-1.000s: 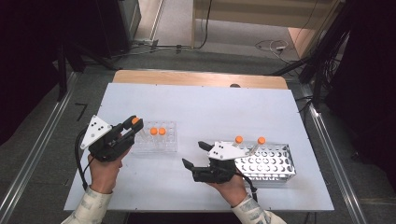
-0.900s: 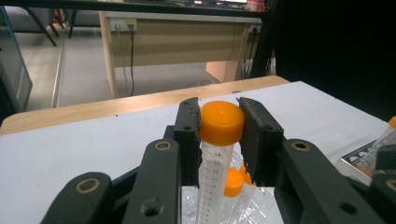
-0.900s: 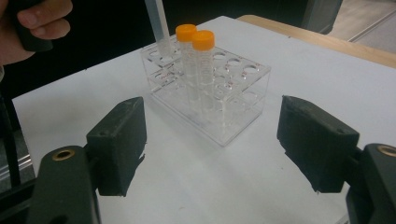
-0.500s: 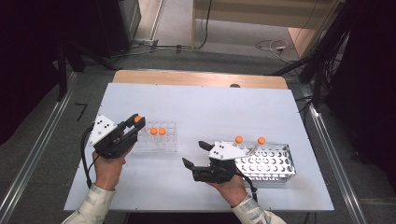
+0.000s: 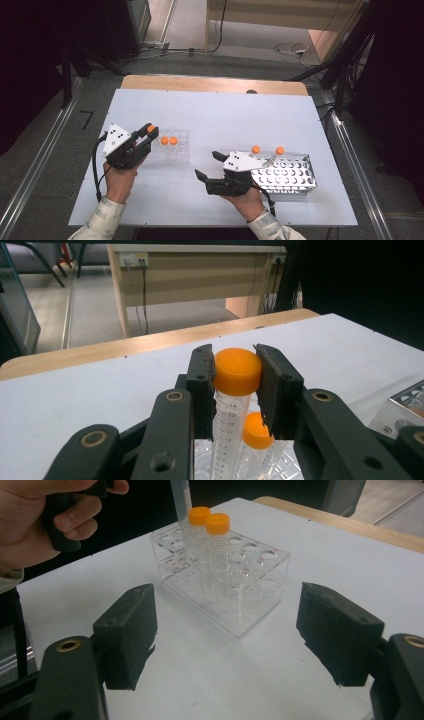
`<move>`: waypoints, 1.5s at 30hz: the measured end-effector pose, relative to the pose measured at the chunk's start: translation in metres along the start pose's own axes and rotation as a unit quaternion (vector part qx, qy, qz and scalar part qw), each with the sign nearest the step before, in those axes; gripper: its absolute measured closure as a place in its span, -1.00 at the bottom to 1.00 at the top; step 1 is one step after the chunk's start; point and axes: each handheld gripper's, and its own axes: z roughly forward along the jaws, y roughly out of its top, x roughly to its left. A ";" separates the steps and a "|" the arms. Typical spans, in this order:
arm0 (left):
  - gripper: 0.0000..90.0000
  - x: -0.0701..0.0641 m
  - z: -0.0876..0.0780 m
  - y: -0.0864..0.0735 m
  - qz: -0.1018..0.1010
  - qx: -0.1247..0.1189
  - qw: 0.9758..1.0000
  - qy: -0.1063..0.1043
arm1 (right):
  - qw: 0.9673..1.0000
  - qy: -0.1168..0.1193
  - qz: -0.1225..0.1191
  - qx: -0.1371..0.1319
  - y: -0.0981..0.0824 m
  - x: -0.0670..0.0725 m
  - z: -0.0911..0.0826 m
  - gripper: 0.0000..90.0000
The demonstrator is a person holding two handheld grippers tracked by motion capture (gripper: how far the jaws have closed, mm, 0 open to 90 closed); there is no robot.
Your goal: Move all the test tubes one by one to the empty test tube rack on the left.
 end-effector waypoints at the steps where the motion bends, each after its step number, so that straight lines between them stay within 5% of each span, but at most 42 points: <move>1: 0.54 -0.001 0.000 -0.001 0.001 0.001 1.000 0.001 | 1.000 0.001 0.001 0.000 0.000 0.000 0.000 -0.49; 13: 0.53 -0.004 0.003 -0.016 0.006 0.014 1.000 0.007 | 1.000 -0.001 -0.003 0.001 -0.001 0.000 0.000 -0.49; 37: 0.34 -0.004 -0.001 -0.015 -0.018 0.004 1.000 -0.005 | 1.000 -0.002 -0.002 0.000 -0.001 0.000 -0.002 -0.49; 45: 0.06 -0.006 -0.004 -0.014 -0.027 -0.002 1.000 -0.011 | 1.000 -0.008 0.002 -0.007 0.000 -0.002 -0.008 -0.49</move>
